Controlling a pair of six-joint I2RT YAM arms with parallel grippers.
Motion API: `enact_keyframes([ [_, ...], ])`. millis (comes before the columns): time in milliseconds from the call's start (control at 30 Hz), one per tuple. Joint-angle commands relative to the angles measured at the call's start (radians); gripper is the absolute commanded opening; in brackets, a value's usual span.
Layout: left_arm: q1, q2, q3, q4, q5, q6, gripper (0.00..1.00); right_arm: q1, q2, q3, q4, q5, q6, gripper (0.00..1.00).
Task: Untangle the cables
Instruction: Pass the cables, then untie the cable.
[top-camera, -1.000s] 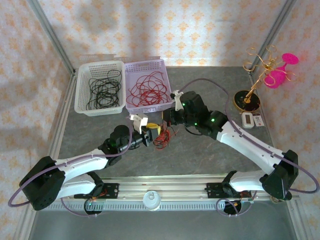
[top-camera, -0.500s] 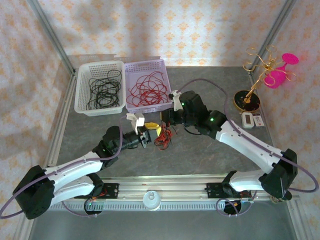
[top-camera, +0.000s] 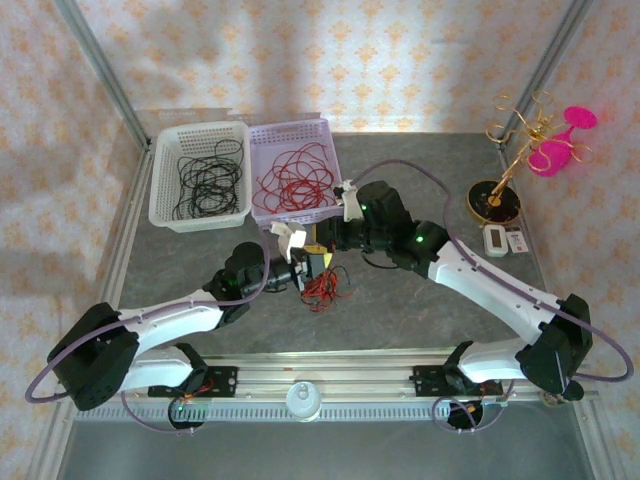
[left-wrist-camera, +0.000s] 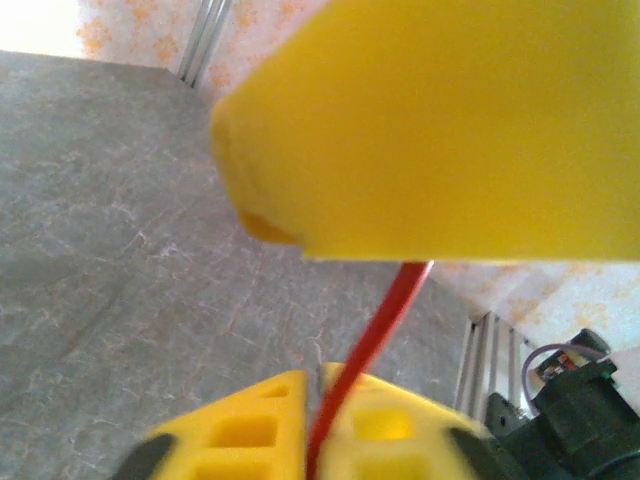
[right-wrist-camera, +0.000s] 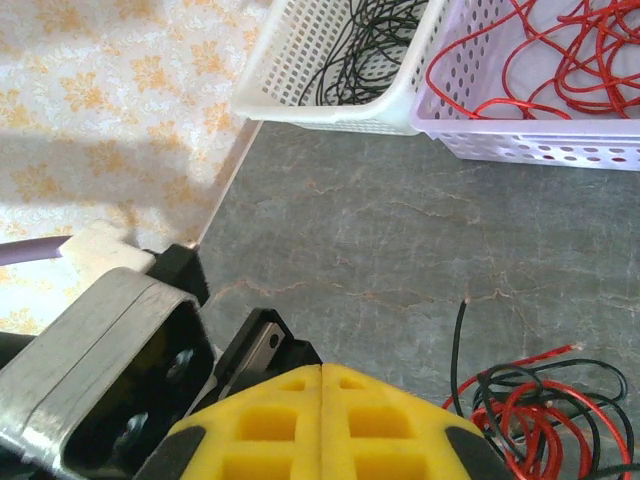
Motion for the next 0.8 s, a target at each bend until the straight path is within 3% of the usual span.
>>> enact_keyframes([
  [0,-0.01,-0.002,0.015,0.074,-0.004,0.012,0.0,0.001,-0.031,-0.005,0.05,-0.006,0.014,0.03],
  [100,-0.01,-0.02,-0.012,0.115,-0.021,-0.004,0.0,0.001,-0.037,0.001,0.059,0.021,0.012,0.04],
  [133,-0.01,-0.028,-0.013,0.117,-0.028,-0.01,0.0,0.001,-0.038,0.0,0.061,0.036,0.009,0.09],
  [200,-0.01,-0.047,-0.008,0.097,-0.053,-0.014,0.0,0.0,-0.045,0.0,0.057,0.076,0.0,0.36],
  [300,-0.01,-0.093,-0.002,0.038,-0.131,-0.008,0.0,-0.039,-0.09,-0.013,0.021,0.152,-0.024,0.48],
  [400,-0.009,-0.133,0.007,-0.01,-0.162,0.003,0.0,-0.149,-0.203,-0.128,0.081,0.147,-0.018,0.51],
  [500,-0.01,-0.154,0.035,-0.055,-0.147,0.0,0.0,-0.221,-0.303,-0.293,0.222,0.042,-0.056,0.52],
  [633,-0.014,-0.181,0.075,-0.086,-0.133,-0.019,0.0,-0.193,-0.35,-0.517,0.533,-0.2,-0.178,0.54],
  [767,-0.017,-0.185,0.136,-0.149,-0.125,-0.03,0.0,-0.068,-0.313,-0.59,0.796,-0.221,-0.261,0.56],
])
